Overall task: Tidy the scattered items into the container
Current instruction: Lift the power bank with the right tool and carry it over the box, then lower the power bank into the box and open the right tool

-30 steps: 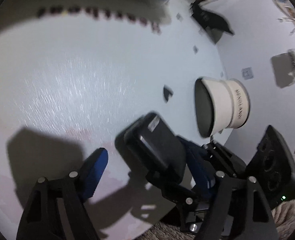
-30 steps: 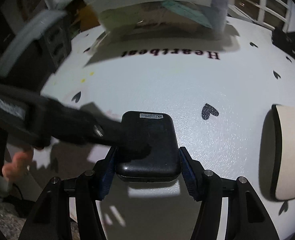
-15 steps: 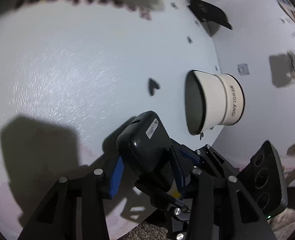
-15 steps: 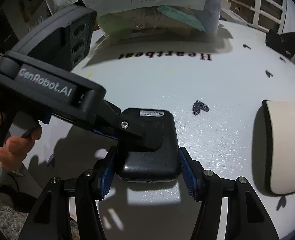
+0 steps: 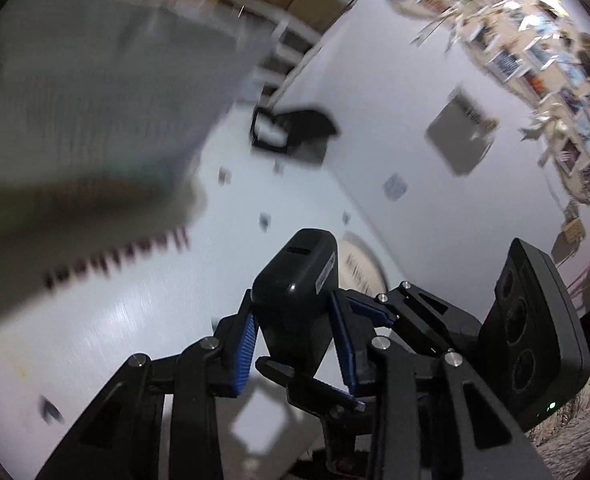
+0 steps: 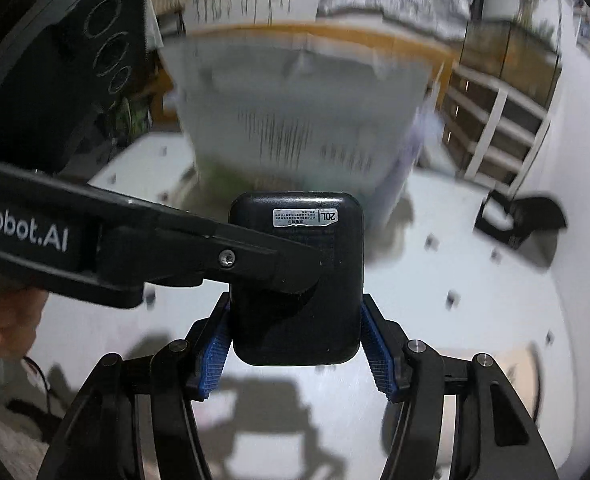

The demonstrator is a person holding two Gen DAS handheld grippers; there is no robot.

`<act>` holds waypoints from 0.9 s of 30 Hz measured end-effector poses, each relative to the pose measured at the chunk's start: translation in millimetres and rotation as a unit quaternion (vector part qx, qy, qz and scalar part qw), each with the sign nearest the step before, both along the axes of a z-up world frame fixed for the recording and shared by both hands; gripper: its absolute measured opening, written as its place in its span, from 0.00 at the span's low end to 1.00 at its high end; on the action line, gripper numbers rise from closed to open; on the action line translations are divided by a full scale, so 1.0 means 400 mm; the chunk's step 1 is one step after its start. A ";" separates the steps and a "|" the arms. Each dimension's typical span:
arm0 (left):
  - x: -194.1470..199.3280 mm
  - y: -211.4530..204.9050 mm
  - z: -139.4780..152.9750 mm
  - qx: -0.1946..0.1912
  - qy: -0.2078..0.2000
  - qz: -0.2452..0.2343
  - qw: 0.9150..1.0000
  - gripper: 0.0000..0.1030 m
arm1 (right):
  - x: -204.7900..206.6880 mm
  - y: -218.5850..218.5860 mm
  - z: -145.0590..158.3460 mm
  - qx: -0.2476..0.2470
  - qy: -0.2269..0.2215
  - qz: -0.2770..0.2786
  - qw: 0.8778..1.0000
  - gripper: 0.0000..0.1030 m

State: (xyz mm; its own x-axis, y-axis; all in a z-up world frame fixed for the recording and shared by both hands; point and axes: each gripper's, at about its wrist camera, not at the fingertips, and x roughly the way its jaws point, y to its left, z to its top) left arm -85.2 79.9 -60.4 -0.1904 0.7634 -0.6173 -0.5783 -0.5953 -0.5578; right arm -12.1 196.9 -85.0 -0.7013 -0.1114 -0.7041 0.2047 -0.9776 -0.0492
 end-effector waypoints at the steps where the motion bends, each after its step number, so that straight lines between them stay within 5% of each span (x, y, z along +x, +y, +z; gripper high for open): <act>1: -0.009 -0.005 0.033 0.004 0.017 0.002 1.000 0.34 | -0.010 -0.002 0.033 0.001 0.014 0.001 1.000 0.59; 9: -0.158 -0.028 0.296 0.041 0.131 0.021 0.990 0.34 | -0.173 -0.045 0.263 0.106 0.121 0.045 0.986 0.59; 16: -0.352 -0.038 0.476 0.041 0.163 0.048 0.985 0.33 | -0.413 -0.038 0.463 0.148 0.120 0.114 0.975 0.59; 22: -0.466 -0.061 0.429 0.035 0.101 0.095 0.990 0.33 | -0.551 -0.069 0.466 0.201 0.054 0.200 0.957 0.59; 27: -0.512 -0.063 0.306 0.016 0.034 0.111 0.993 0.33 | -0.623 -0.091 0.360 0.238 -0.030 0.279 0.930 0.59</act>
